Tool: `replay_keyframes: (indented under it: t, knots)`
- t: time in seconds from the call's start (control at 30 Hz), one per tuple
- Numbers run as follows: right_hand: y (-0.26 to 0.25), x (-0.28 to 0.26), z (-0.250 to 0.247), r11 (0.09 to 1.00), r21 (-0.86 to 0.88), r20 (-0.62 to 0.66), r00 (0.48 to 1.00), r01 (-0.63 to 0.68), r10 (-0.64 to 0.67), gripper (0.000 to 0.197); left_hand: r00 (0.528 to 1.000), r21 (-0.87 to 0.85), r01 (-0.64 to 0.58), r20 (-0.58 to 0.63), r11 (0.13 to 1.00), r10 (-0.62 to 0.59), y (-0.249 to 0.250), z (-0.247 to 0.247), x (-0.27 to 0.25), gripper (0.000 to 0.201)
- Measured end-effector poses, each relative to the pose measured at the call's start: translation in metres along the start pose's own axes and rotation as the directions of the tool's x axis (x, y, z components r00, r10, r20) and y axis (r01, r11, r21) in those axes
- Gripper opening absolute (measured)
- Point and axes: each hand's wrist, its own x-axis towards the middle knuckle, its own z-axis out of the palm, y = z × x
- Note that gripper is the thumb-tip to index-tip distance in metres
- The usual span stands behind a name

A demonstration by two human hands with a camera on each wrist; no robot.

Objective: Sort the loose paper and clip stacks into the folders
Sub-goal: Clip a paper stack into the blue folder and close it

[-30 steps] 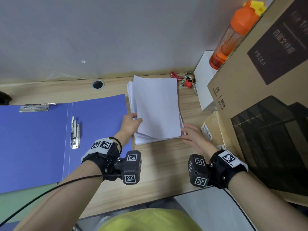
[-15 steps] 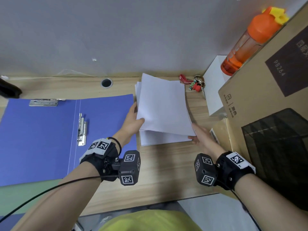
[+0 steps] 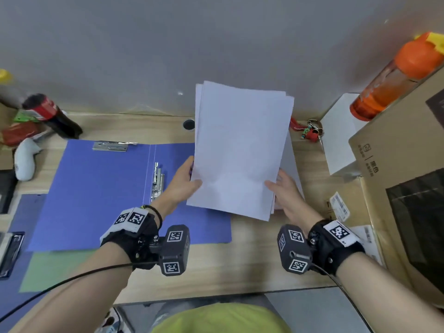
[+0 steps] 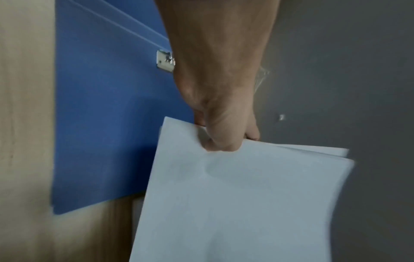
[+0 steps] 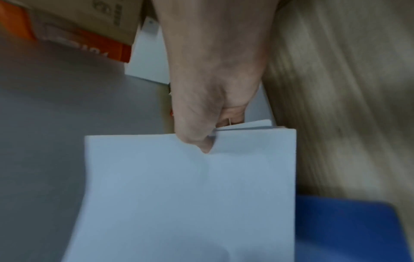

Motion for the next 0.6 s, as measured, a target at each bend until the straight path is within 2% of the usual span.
replay_keyframes:
  t: [0.1, 0.23, 0.37, 0.43, 0.6]
  knots:
    - [-0.027, -0.013, 0.03, 0.991, 0.024, 0.017, 0.991, 0.134, -0.134, 0.035, 0.987, -0.066, -0.108, -0.129, 0.992, 0.099, 0.016, -0.031, -0.011, 0.047]
    - [-0.035, -0.029, 0.069, 0.983, 0.014, 0.056, 0.981, 0.184, -0.185, 0.036, 0.967, -0.089, -0.198, -0.18, 0.976, 0.18, 0.016, -0.069, -0.034, 0.054]
    - [-0.009, -0.047, 0.102, 0.993, -0.022, 0.121, 0.986, 0.12, -0.116, 0.022, 0.973, -0.056, -0.126, -0.204, 0.99, 0.112, -0.026, -0.092, -0.056, 0.044]
    - [0.003, -0.055, 0.115, 0.991, -0.099, 0.149, 0.986, 0.087, -0.071, 0.027, 0.979, -0.047, -0.074, -0.195, 0.996, 0.064, -0.043, -0.096, -0.065, 0.038]
    - [-0.004, -0.064, 0.132, 0.988, -0.125, 0.092, 0.993, 0.091, -0.08, 0.026, 0.973, -0.109, -0.092, -0.219, 0.99, 0.067, -0.036, -0.108, -0.075, 0.034]
